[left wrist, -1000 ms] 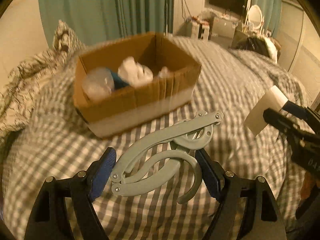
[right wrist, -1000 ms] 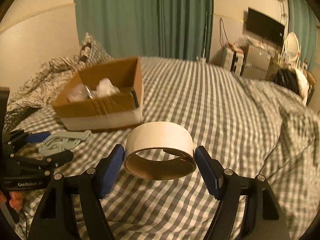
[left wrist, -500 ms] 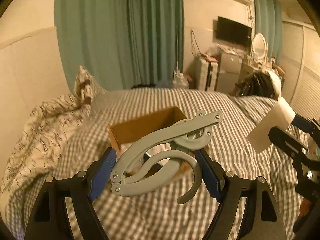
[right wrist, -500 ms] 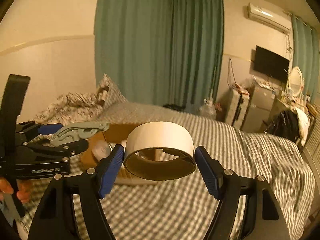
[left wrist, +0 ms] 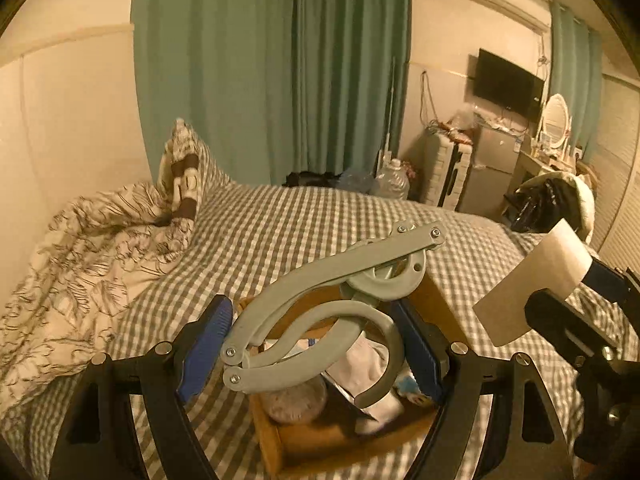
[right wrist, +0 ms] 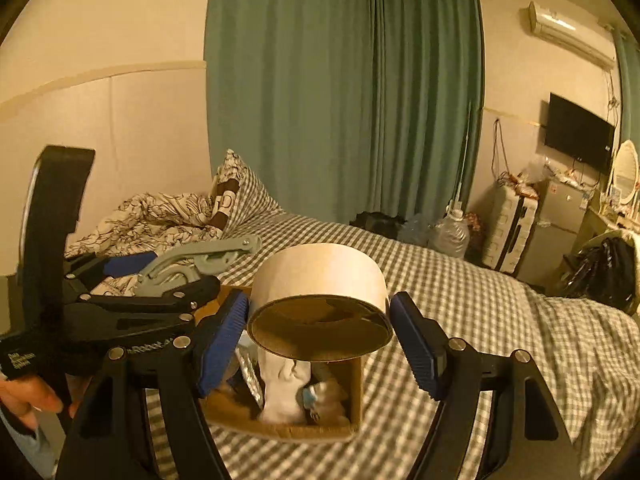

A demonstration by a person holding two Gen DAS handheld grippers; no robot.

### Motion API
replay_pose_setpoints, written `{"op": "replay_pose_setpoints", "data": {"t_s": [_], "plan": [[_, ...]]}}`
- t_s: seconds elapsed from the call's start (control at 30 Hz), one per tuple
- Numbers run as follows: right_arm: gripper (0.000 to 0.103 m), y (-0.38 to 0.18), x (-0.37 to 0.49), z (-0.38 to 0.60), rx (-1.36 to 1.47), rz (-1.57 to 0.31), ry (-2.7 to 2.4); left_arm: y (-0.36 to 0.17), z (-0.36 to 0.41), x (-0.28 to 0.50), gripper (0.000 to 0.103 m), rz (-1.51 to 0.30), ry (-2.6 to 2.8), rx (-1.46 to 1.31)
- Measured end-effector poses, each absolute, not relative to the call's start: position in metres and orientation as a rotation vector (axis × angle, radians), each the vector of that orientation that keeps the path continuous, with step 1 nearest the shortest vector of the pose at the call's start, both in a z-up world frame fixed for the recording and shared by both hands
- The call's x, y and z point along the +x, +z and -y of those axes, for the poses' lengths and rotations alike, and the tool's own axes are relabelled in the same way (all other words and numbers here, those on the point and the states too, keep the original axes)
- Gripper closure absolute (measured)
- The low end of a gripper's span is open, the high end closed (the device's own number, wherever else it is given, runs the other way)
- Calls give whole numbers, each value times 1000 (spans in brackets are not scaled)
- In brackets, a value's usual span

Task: Organize objects
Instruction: 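Carry the tape roll and hanger clip into the box and open both tools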

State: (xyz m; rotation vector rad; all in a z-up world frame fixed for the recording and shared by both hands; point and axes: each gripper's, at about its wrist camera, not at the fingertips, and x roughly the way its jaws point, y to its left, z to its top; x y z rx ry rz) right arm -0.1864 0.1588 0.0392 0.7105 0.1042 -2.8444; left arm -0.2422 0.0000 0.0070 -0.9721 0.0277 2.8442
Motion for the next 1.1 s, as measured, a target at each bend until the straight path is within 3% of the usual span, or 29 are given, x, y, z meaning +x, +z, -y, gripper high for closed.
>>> {"op": "replay_pose_setpoints", "data": {"t_s": [0.33, 0.6, 0.73, 0.8, 1.1], "plan": [[30, -10, -256, -149, 774, -120, -2828, -54, -15, -289, 20, -135, 2779, -1063], [28, -36, -281, -139, 813, -93, -2813, -70, -16, -298, 18, -161, 2754, -1114], [23, -33, -277, -139, 834, -113, -2837, -66, -13, -295, 0, -97, 2738, -1090], [16, -27, -273, -140, 813, -125, -2855, -58, -13, -289, 0, -94, 2755, -1050], [11, 30, -237, -166, 742, -22, -2880, 2, -13, -256, 0, -68, 2819, -923]]}}
